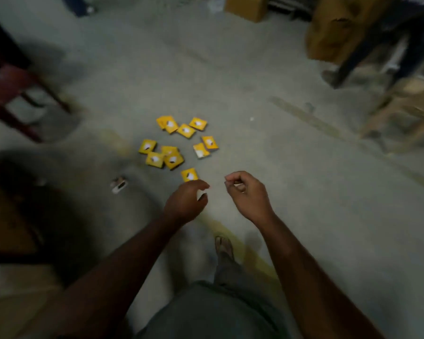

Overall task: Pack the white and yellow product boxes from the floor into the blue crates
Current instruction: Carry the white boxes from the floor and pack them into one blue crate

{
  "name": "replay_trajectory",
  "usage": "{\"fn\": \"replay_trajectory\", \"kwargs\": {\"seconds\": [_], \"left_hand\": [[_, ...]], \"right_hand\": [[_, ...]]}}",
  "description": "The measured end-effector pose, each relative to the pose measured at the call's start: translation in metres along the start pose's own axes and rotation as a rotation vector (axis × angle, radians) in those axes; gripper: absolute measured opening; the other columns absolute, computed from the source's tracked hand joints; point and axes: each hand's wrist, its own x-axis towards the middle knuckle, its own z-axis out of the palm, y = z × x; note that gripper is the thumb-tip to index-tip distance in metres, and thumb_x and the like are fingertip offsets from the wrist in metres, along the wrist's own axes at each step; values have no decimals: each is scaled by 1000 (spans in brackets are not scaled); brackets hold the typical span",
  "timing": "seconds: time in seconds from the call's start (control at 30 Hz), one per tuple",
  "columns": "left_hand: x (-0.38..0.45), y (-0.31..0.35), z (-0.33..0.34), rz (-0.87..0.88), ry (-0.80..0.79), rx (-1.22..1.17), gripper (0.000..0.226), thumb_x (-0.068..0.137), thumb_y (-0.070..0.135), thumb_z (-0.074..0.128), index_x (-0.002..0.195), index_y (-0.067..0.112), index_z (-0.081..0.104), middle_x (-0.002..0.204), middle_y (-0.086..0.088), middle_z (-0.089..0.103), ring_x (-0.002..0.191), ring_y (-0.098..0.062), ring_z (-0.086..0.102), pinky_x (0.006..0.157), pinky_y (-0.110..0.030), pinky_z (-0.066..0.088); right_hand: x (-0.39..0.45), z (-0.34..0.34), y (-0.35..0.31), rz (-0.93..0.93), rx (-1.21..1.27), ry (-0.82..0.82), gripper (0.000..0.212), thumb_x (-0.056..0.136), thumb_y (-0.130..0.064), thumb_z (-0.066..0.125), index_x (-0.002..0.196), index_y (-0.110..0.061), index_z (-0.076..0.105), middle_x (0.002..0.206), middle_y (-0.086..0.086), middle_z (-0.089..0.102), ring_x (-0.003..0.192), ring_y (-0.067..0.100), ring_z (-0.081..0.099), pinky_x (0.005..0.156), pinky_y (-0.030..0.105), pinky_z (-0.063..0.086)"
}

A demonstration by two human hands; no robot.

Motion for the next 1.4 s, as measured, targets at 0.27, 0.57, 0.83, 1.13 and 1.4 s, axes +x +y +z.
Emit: {"fn": "replay_trajectory", "kwargs": {"seconds": [0.27,0.57,0.83,1.13,1.4], "left_hand": [[21,-112,-66,-453,246,-46,41,84,33,56,120,16,68,119,-4,71,113,-25,65,97,-37,52],[22,-254,-107,-882,381,-205,37,88,23,67,125,22,65,125,2,66,116,-18,61,97,-34,51],[79,-436,-137,-1084,314,-455,40,94,25,65,133,17,57,130,-3,61,119,-23,59,97,-35,51],[178,-637,-78,-1172,451,-440,40,95,21,64,133,22,55,134,1,60,124,-18,56,100,-34,51],[236,-821,96,-1265,465,-530,59,94,6,58,147,25,43,151,4,47,140,-17,43,110,-26,35]], "right_hand": [[148,147,-62,-65,-135,-496,17,91,-21,70,107,-20,75,103,-7,75,91,8,67,84,23,50],[206,345,-93,-177,-358,-874,12,89,-21,69,100,-24,74,101,-4,77,96,16,71,88,30,56],[283,532,-88,-162,-574,-975,12,92,-20,66,101,-16,74,100,5,76,95,23,70,76,23,45],[380,765,16,-176,-693,-1093,17,97,-21,58,109,-17,70,103,1,70,92,16,63,78,27,44],[429,957,222,-292,-838,-1003,45,89,-30,71,132,-19,61,132,4,63,122,25,59,99,34,48]]}}
